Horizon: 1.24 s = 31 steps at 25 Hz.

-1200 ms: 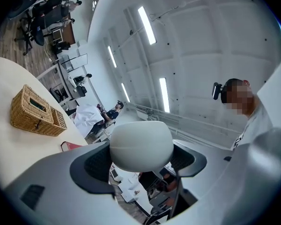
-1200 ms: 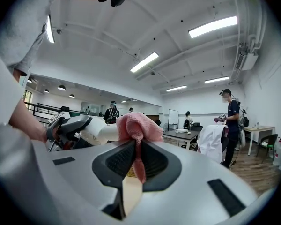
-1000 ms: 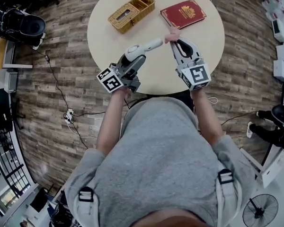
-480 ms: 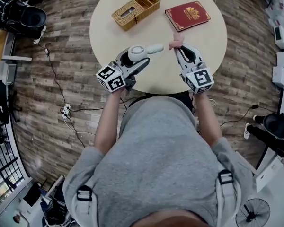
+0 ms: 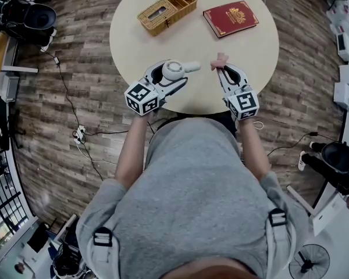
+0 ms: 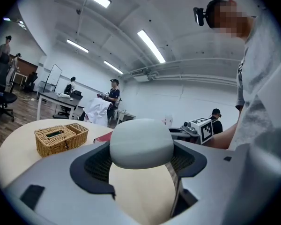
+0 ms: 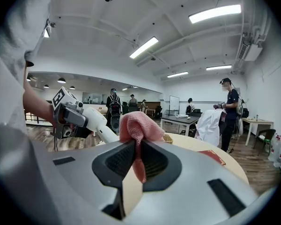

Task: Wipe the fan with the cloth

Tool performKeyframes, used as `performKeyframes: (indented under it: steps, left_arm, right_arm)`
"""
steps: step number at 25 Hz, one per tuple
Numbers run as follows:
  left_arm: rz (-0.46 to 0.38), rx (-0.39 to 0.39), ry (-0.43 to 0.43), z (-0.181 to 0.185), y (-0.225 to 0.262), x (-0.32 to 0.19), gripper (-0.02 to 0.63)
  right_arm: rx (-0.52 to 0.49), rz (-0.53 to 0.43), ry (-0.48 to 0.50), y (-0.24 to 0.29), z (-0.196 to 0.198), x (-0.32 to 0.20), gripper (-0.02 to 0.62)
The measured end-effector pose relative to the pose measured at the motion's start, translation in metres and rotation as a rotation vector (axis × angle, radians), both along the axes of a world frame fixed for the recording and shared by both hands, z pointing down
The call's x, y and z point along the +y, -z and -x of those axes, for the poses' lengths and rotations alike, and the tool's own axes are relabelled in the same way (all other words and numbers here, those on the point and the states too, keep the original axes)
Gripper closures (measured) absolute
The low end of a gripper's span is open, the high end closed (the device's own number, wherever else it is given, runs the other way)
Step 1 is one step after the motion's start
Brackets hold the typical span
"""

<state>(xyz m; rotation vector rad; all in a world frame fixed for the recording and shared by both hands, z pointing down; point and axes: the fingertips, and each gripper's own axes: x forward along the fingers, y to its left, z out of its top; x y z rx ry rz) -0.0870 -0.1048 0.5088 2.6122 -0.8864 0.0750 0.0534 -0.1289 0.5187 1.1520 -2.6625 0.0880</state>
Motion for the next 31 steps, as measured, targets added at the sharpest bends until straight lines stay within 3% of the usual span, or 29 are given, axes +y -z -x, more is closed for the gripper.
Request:
performKeyframes:
  steps: [5, 31]
  left_arm:
    - [-0.009, -0.06, -0.029, -0.009, -0.011, 0.008, 0.224]
    - [0.017, -0.093, -0.041, -0.019, -0.029, 0.019, 0.224]
  right_arm:
    - [0.022, 0.015, 0.0, -0.011, -0.002, 0.007, 0.557]
    - [0.054, 0.051, 0.003, -0.028, -0.012, 0.013, 0.557]
